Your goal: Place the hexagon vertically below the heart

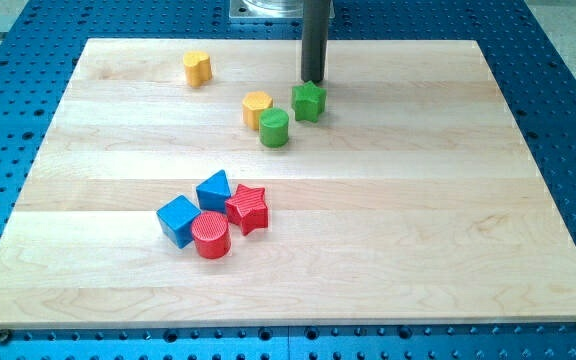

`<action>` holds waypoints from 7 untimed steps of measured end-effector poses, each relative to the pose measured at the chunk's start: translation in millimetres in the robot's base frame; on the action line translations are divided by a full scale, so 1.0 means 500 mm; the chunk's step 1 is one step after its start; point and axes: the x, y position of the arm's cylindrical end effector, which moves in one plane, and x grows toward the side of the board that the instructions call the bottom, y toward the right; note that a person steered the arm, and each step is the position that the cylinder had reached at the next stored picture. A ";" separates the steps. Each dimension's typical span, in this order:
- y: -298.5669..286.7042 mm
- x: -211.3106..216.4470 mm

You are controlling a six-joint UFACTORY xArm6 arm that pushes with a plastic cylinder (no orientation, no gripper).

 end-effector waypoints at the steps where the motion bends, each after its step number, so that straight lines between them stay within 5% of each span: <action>1: -0.012 0.086; 4: -0.193 0.102; 5: -0.099 0.130; 7: -0.202 0.177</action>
